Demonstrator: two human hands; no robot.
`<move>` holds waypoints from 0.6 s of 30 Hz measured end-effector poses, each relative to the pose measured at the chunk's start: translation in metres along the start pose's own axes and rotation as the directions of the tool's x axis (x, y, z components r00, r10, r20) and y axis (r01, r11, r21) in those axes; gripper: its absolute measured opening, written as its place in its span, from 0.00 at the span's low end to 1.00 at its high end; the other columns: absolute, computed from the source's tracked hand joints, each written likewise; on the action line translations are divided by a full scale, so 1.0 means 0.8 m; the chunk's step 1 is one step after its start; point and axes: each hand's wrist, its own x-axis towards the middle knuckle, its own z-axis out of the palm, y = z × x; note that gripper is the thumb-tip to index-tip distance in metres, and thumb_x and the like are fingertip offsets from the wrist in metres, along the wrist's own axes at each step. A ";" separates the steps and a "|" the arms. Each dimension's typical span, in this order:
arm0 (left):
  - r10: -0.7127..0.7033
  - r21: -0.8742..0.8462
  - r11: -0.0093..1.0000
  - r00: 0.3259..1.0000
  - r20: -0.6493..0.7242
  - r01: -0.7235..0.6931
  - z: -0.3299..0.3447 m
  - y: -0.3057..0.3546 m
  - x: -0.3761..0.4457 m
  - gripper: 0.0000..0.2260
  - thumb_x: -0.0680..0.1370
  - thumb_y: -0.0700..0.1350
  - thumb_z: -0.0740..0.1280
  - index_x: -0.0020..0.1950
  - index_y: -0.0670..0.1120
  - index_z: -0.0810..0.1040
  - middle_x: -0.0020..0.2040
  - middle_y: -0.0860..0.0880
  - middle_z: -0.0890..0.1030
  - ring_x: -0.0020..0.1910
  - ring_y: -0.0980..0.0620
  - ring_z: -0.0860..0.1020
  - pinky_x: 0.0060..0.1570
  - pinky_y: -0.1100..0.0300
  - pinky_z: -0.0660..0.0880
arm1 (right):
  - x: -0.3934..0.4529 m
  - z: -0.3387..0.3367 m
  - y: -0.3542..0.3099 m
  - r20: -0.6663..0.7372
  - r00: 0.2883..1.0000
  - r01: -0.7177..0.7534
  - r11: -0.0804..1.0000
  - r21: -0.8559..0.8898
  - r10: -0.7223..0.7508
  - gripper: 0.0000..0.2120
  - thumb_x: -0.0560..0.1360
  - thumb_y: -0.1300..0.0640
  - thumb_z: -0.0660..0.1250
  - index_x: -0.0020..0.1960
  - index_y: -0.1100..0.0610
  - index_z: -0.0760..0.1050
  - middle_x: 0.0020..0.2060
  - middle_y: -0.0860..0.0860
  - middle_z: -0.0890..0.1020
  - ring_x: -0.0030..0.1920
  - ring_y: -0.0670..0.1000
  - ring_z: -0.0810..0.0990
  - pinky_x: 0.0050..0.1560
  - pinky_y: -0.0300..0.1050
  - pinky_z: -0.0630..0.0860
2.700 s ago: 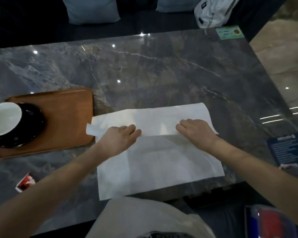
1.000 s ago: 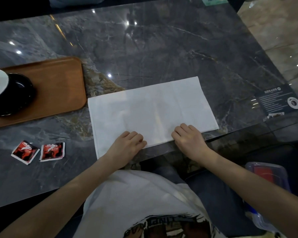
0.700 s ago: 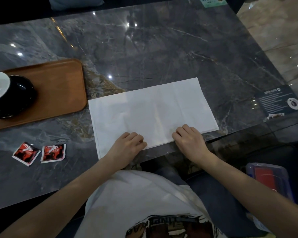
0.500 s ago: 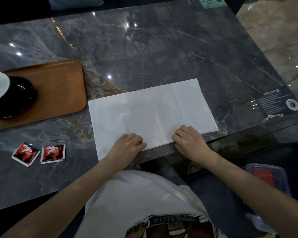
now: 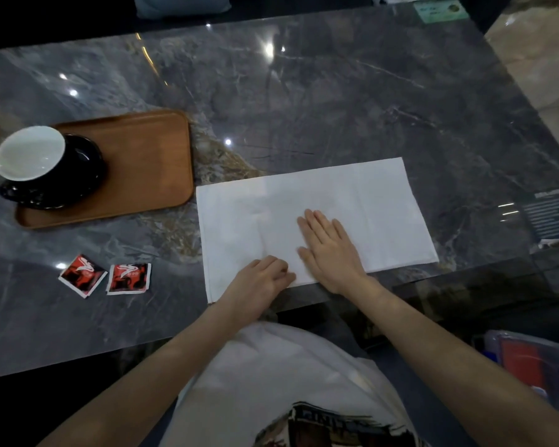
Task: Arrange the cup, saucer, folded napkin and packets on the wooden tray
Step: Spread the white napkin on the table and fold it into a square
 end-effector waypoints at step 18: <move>-0.441 -0.128 0.893 0.896 -0.050 0.432 -0.019 -0.044 -0.107 0.05 0.65 0.39 0.68 0.36 0.44 0.83 0.36 0.48 0.83 0.40 0.56 0.72 0.29 0.61 0.75 | -0.001 0.008 0.002 -0.033 0.999 -0.013 1.000 -0.012 0.013 0.27 0.79 0.48 0.52 0.75 0.55 0.51 0.75 0.53 0.57 0.75 0.54 0.54 0.74 0.52 0.46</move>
